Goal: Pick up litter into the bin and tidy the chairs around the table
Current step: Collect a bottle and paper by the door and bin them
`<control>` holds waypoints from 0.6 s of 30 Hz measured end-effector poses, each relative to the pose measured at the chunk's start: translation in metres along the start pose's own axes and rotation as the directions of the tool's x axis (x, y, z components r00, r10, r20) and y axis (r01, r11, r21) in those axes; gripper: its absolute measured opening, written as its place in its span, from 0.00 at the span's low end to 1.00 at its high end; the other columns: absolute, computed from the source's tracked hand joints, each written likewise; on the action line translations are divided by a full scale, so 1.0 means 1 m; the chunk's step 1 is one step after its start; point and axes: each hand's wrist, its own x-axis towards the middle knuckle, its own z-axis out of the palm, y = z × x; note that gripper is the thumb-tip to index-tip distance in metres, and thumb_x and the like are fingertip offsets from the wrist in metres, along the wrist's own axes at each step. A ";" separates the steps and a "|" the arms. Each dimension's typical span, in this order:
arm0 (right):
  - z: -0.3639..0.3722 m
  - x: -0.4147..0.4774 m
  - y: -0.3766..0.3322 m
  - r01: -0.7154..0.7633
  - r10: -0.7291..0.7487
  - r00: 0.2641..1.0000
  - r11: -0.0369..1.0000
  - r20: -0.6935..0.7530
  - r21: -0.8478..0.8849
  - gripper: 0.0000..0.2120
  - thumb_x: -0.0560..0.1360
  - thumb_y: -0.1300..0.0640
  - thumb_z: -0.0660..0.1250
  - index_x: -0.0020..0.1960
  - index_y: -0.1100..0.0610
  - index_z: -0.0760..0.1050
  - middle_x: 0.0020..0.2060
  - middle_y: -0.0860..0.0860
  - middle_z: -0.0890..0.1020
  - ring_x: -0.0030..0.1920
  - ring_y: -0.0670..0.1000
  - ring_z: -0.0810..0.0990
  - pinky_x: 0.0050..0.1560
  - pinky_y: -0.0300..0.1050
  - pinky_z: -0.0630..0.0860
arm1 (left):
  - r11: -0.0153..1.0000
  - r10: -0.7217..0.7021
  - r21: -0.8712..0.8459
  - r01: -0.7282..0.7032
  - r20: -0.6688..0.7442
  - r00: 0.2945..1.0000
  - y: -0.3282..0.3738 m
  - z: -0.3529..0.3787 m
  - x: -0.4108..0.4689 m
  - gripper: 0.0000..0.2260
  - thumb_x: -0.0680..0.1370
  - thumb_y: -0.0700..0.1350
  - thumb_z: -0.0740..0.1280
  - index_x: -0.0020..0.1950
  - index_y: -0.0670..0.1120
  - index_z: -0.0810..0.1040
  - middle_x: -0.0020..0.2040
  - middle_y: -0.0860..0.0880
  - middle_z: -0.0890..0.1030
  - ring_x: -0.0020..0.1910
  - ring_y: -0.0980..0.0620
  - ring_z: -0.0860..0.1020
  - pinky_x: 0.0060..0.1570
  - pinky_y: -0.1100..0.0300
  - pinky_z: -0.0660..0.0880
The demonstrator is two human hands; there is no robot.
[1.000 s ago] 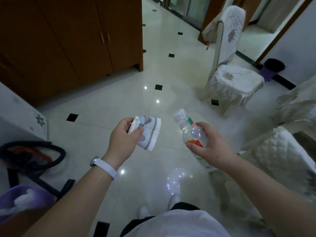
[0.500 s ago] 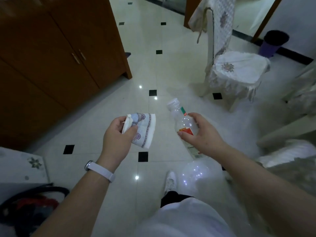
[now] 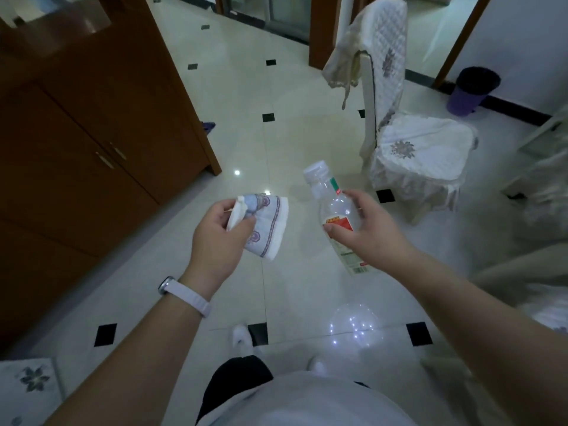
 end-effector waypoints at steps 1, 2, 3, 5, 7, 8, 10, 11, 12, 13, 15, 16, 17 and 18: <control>0.003 0.011 -0.001 -0.017 0.017 1.000 1.000 -0.011 -0.001 0.35 0.67 0.41 0.74 0.70 0.43 0.65 0.57 0.41 0.73 0.61 0.45 0.72 0.56 0.54 0.78 | 1.000 0.002 0.003 -0.002 0.017 1.000 -0.002 0.001 0.018 0.11 0.77 0.40 0.71 0.52 0.57 0.77 0.49 0.53 0.84 0.46 0.54 0.84 0.39 0.66 0.78; 0.006 0.023 -0.003 -0.034 0.033 0.999 0.999 -0.021 -0.003 0.35 0.67 0.41 0.74 0.70 0.43 0.65 0.57 0.41 0.74 0.61 0.45 0.73 0.55 0.55 0.78 | 1.000 0.006 0.000 -0.006 0.035 0.999 -0.003 0.001 0.038 0.11 0.77 0.40 0.71 0.52 0.57 0.78 0.49 0.52 0.85 0.46 0.53 0.84 0.39 0.65 0.78; 0.010 0.036 -0.005 -0.051 0.051 0.998 0.999 -0.030 -0.007 0.35 0.67 0.41 0.74 0.70 0.43 0.65 0.58 0.41 0.75 0.61 0.45 0.73 0.54 0.55 0.79 | 1.000 0.007 -0.010 -0.006 0.053 0.999 -0.006 0.001 0.058 0.11 0.77 0.40 0.71 0.52 0.56 0.78 0.48 0.52 0.85 0.45 0.53 0.84 0.40 0.64 0.79; 0.017 0.066 -0.012 -0.074 0.073 0.996 0.997 -0.058 -0.027 0.34 0.67 0.41 0.74 0.70 0.44 0.66 0.61 0.43 0.75 0.62 0.46 0.73 0.57 0.50 0.76 | 0.999 0.003 -0.036 -0.001 0.080 0.997 -0.010 -0.001 0.101 0.10 0.77 0.39 0.71 0.54 0.53 0.79 0.48 0.51 0.85 0.45 0.52 0.84 0.40 0.65 0.78; 0.026 0.098 -0.025 -0.098 0.092 0.989 0.994 -0.112 -0.044 0.34 0.67 0.42 0.75 0.69 0.45 0.67 0.61 0.44 0.76 0.62 0.46 0.74 0.55 0.42 0.71 | 0.999 -0.004 -0.038 0.009 0.120 0.993 -0.012 -0.006 0.146 0.10 0.77 0.40 0.71 0.57 0.49 0.80 0.49 0.50 0.85 0.46 0.53 0.84 0.39 0.66 0.77; 0.030 0.115 -0.032 -0.106 0.097 0.986 0.992 -0.134 -0.061 0.34 0.67 0.41 0.74 0.69 0.45 0.67 0.60 0.44 0.76 0.61 0.46 0.74 0.51 0.40 0.71 | 0.999 -0.003 -0.045 0.010 0.147 0.989 -0.012 -0.010 0.169 0.11 0.77 0.40 0.71 0.58 0.48 0.80 0.50 0.50 0.85 0.47 0.52 0.84 0.39 0.66 0.77; 0.038 0.142 -0.054 -0.125 0.111 0.984 0.987 -0.138 -0.104 0.34 0.68 0.40 0.73 0.70 0.44 0.65 0.59 0.43 0.75 0.58 0.44 0.74 0.42 0.34 0.72 | 0.998 0.000 -0.059 0.010 0.177 0.984 -0.009 -0.018 0.208 0.11 0.77 0.39 0.71 0.59 0.46 0.80 0.50 0.49 0.85 0.46 0.53 0.84 0.38 0.66 0.77; 0.043 0.158 -0.065 -0.131 0.113 0.984 0.983 -0.136 -0.126 0.35 0.68 0.40 0.73 0.71 0.45 0.65 0.60 0.43 0.74 0.58 0.44 0.73 0.43 0.33 0.71 | 0.998 -0.006 -0.065 0.018 0.189 0.982 -0.007 -0.025 0.229 0.10 0.77 0.39 0.71 0.58 0.47 0.80 0.49 0.50 0.85 0.45 0.54 0.84 0.38 0.67 0.77; 0.047 0.173 -0.076 -0.132 0.111 0.984 0.980 -0.143 -0.147 0.35 0.68 0.40 0.73 0.71 0.45 0.64 0.62 0.44 0.75 0.60 0.45 0.73 0.48 0.36 0.71 | 0.997 -0.009 -0.070 0.023 0.199 0.980 -0.005 -0.030 0.249 0.10 0.77 0.39 0.71 0.57 0.48 0.80 0.49 0.51 0.85 0.44 0.54 0.84 0.38 0.67 0.77; 0.051 0.188 -0.087 -0.130 0.105 0.983 0.979 -0.153 -0.160 0.36 0.68 0.40 0.73 0.71 0.46 0.64 0.63 0.45 0.75 0.62 0.46 0.73 0.54 0.38 0.69 | 0.997 -0.010 -0.076 0.027 0.214 0.977 -0.001 -0.035 0.271 0.09 0.77 0.39 0.71 0.55 0.50 0.80 0.48 0.51 0.85 0.44 0.54 0.84 0.37 0.68 0.77; 0.055 0.214 -0.106 -0.129 0.099 0.978 0.979 -0.184 -0.158 0.36 0.68 0.40 0.73 0.72 0.47 0.64 0.65 0.46 0.75 0.65 0.47 0.72 0.59 0.41 0.68 | 0.996 -0.005 -0.086 0.027 0.248 0.969 0.008 -0.039 0.309 0.09 0.77 0.39 0.70 0.55 0.50 0.79 0.47 0.52 0.85 0.42 0.56 0.84 0.36 0.68 0.76; 0.058 0.228 -0.113 -0.128 0.098 0.974 0.982 -0.207 -0.140 0.37 0.69 0.40 0.73 0.72 0.47 0.64 0.65 0.46 0.75 0.65 0.47 0.72 0.61 0.42 0.68 | 0.996 0.005 -0.090 0.020 0.267 0.964 0.011 -0.040 0.330 0.09 0.78 0.38 0.70 0.56 0.49 0.79 0.47 0.51 0.84 0.40 0.58 0.83 0.35 0.68 0.76; 0.059 0.234 -0.118 -0.119 0.090 0.974 0.984 -0.210 -0.130 0.36 0.69 0.40 0.74 0.72 0.47 0.64 0.64 0.46 0.75 0.65 0.47 0.72 0.62 0.43 0.69 | 0.995 0.010 -0.098 0.017 0.269 0.963 0.014 -0.040 0.339 0.09 0.78 0.38 0.70 0.56 0.48 0.79 0.47 0.51 0.84 0.38 0.59 0.83 0.34 0.67 0.76; 0.062 0.243 -0.122 -0.125 0.097 0.972 0.984 -0.213 -0.125 0.36 0.69 0.41 0.74 0.72 0.48 0.64 0.64 0.46 0.75 0.64 0.47 0.73 0.62 0.43 0.69 | 0.996 0.009 -0.091 0.017 0.276 0.961 0.015 -0.039 0.354 0.09 0.78 0.39 0.70 0.55 0.49 0.79 0.46 0.51 0.84 0.38 0.59 0.83 0.35 0.67 0.76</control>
